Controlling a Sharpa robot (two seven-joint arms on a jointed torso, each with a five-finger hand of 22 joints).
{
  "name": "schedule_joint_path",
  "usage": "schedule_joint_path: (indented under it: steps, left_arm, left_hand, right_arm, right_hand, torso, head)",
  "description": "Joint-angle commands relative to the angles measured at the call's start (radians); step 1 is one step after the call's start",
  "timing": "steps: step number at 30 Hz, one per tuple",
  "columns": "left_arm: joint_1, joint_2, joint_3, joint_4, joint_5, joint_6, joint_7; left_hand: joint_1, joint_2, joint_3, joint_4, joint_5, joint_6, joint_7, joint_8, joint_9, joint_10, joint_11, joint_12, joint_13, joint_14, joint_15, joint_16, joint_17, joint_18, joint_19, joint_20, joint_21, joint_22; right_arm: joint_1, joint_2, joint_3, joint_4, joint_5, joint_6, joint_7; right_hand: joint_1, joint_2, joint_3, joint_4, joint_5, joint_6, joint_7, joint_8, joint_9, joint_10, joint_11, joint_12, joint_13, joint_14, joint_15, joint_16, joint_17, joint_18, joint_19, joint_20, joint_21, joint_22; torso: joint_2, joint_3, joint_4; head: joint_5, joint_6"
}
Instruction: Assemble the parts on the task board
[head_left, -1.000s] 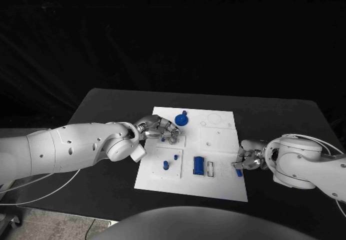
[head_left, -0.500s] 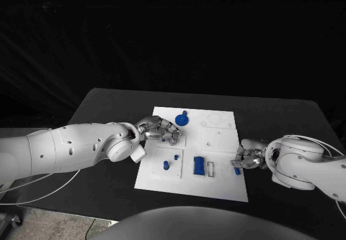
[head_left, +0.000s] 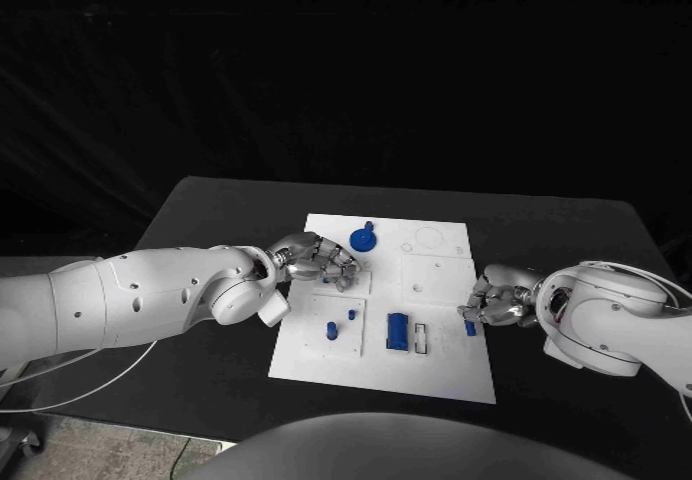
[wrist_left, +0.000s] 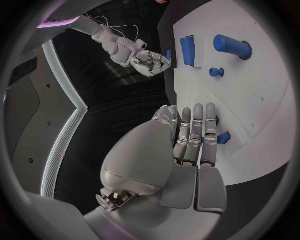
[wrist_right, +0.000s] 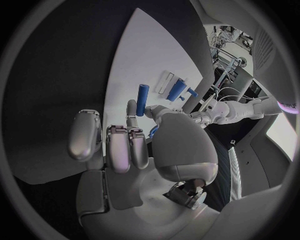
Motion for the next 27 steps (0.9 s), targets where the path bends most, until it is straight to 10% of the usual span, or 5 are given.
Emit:
schedule_joint_path:
  steps: [1,27]
  left_arm:
    - [-0.001,-0.001,0.001,0.004,-0.006,0.003,0.009]
    - [-0.001,-0.005,0.001,0.007,-0.006,0.008,0.008]
  left_hand:
    - [0.011,-0.002,0.007,0.001,0.006,-0.001,0.009,0.006,0.000,0.007,0.001,-0.005,-0.001,0.004,0.002,0.006,-0.001,0.004,-0.008,0.000,0.005,0.001]
    - [0.011,-0.003,0.007,0.001,0.007,-0.001,0.009,0.007,0.000,0.007,0.001,-0.005,-0.001,0.004,0.002,0.006,-0.002,0.004,-0.008,0.000,0.005,0.002]
  right_arm:
    - [0.009,-0.002,0.000,0.021,0.128,-0.040,0.007]
    - [-0.015,0.100,-0.001,-0.021,0.385,-0.025,-0.029]
  right_hand:
    - [-0.015,0.004,0.250,-0.240,-0.003,0.006,-0.001,0.009,0.003,0.106,0.003,0.004,0.263,0.072,0.005,0.009,0.093,0.005,0.008,0.003,0.007,0.155]
    - [-0.048,0.025,0.265,-0.241,-0.058,-0.024,0.004,0.011,0.005,0.106,0.008,0.004,0.263,0.071,0.008,0.004,0.085,0.009,0.001,0.004,-0.015,0.149]
  torso:
    - [0.000,0.0003,-0.0002]
    - [0.000,0.0002,-0.0011]
  head:
    - [-0.002,0.000]
    - [-0.003,0.000]
